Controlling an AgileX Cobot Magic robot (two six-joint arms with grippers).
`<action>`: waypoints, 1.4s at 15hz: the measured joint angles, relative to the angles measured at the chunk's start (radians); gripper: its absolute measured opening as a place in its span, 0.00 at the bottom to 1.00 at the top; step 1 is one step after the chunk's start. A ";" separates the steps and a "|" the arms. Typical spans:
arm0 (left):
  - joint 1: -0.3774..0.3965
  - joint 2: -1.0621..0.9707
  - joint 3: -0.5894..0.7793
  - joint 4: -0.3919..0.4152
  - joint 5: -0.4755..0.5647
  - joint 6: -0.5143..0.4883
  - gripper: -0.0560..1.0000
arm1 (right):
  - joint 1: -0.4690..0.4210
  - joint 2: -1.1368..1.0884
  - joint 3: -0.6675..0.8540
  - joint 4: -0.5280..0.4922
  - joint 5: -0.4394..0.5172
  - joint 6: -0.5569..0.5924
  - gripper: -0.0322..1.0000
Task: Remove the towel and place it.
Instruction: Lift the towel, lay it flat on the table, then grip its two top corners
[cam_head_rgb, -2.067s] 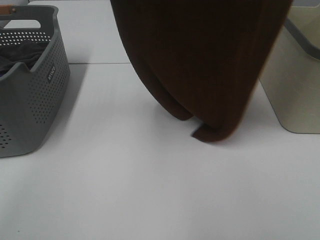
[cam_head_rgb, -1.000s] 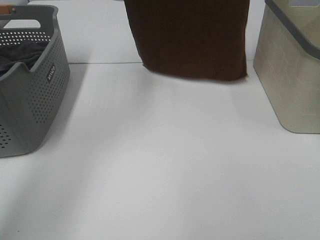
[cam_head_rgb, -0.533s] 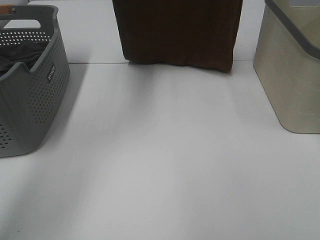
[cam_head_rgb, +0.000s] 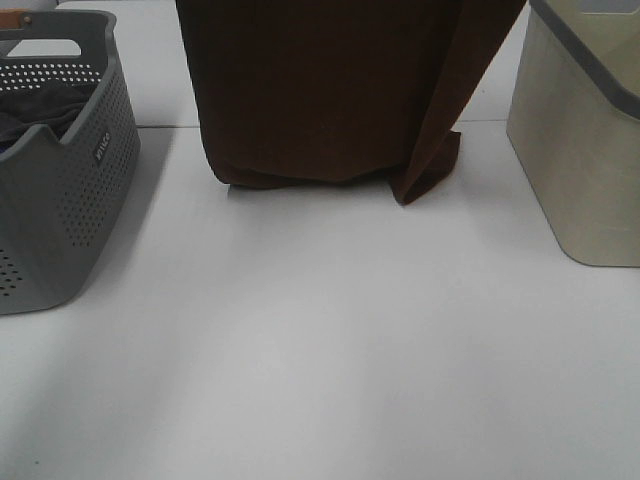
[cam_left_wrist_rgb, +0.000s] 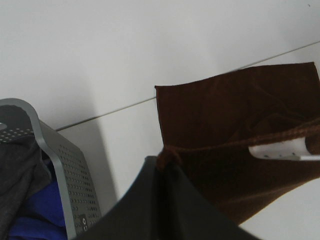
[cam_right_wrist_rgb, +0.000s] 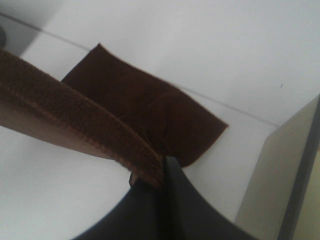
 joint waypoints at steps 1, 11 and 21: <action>0.001 -0.004 0.004 -0.008 0.007 0.000 0.05 | 0.000 0.000 0.001 0.010 0.056 0.006 0.03; -0.035 -0.417 0.597 -0.139 -0.023 -0.047 0.05 | 0.002 -0.192 0.143 0.086 0.188 0.076 0.03; -0.205 -0.757 1.272 -0.186 -0.078 -0.216 0.05 | 0.002 -0.502 0.878 0.274 0.193 0.076 0.03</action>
